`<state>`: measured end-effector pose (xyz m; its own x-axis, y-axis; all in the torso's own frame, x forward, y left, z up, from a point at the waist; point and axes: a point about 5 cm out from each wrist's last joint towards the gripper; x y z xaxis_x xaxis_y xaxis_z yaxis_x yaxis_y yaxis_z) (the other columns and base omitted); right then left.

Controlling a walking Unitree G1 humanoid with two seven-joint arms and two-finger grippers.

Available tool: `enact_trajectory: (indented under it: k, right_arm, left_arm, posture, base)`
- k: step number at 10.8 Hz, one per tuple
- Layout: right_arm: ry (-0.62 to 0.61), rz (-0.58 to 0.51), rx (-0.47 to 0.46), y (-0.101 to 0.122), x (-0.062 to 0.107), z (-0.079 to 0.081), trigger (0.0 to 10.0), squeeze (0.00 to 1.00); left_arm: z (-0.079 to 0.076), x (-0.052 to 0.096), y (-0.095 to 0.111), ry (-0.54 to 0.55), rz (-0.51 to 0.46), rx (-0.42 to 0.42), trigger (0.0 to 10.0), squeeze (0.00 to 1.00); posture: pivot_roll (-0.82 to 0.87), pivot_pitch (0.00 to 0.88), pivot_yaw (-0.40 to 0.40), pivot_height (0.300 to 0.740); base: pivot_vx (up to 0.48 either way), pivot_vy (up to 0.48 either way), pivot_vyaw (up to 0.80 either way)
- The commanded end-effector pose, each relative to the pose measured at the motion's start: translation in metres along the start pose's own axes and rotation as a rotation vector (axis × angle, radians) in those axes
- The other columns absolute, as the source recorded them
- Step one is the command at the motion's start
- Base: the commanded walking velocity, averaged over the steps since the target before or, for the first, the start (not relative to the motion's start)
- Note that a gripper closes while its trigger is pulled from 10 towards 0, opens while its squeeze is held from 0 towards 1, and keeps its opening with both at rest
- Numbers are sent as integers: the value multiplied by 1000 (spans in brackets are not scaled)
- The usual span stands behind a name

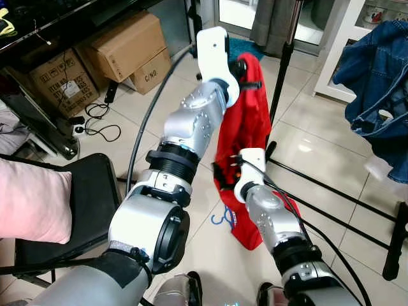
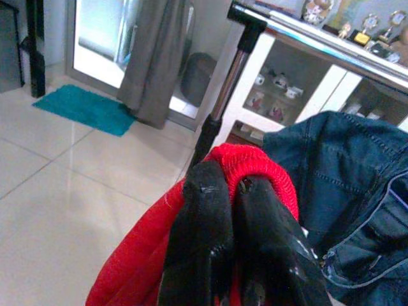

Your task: Hang hanger

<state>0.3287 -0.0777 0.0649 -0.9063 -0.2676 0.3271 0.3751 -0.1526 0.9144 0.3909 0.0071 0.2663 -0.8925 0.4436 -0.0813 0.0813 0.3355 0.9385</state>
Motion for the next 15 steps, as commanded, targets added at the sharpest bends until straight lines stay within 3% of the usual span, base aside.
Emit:
enact_trajectory:
  k: [1,2,3,4,5,6,8,9,10,12,13,14,15]
  right_arm:
    - [-22,-20,-44,2,-1,1,10000,1000]
    - [-64,-72,-181,8,0,-5,10000,722]
    - [-101,-108,-256,11,1,-11,10000,0]
    - [-178,-115,-313,9,2,-21,10000,0]
    - [-235,-100,-305,6,3,-29,10000,0]
    - [-238,-88,-239,4,3,-32,10000,0]
    - [-182,-116,-143,9,1,-22,10000,0]
    - [-104,-145,-81,14,2,-14,10000,0]
    - [-53,-160,-30,14,12,-20,10000,0]
    - [10,-110,149,-4,54,-57,10000,0]
    - [46,-112,163,-8,71,-63,10000,1000]
    - [72,-98,171,-13,85,-64,10000,1000]
    - [98,-76,209,-19,98,-61,10000,1000]
  left_arm:
    - [-25,1,-16,-52,25,61,0,0]
    - [-25,1,-17,-49,29,68,0,0]
    - [-24,2,-18,-44,30,72,0,0]
    - [-23,2,-17,-33,29,75,0,0]
    - [-22,2,-17,-27,29,79,0,0]
    - [-22,2,-17,-27,30,84,0,0]
    - [-24,3,-16,-39,27,89,0,0]
    - [-23,4,-16,-53,15,39,0,0]
    - [-6,7,-18,-37,6,-57,0,0]
    - [55,30,-45,76,107,-160,0,0]
    - [73,41,-57,107,137,-165,0,0]
    - [82,52,-68,46,164,-223,0,0]
    - [90,69,-88,-79,258,-301,0,0]
  posture:
    - [24,178,148,740]
    - [24,178,148,740]
    - [24,180,149,740]
    - [24,180,149,740]
    - [24,180,149,740]
    - [24,180,149,740]
    - [26,180,156,740]
    - [21,169,151,740]
    - [12,150,145,740]
    - [-20,104,144,740]
    - [-41,76,155,740]
    - [-54,58,161,740]
    - [-80,24,167,740]
  base:
    - [0,0,0]
    - [0,0,0]
    - [0,0,0]
    - [0,0,0]
    - [0,0,0]
    - [0,0,0]
    - [0,0,0]
    - [0,0,0]
    - [0,0,0]
    - [0,0,0]
    - [0,0,0]
    - [0,0,0]
    - [0,0,0]
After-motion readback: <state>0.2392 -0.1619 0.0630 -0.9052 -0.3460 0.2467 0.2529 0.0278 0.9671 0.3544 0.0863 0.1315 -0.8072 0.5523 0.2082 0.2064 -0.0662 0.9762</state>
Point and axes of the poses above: a point about 5 cm out from each wrist's last joint towards the gripper, its own x axis pointing back from the gripper into the wrist, its own y axis along the axis of the wrist's last joint, z = x × y
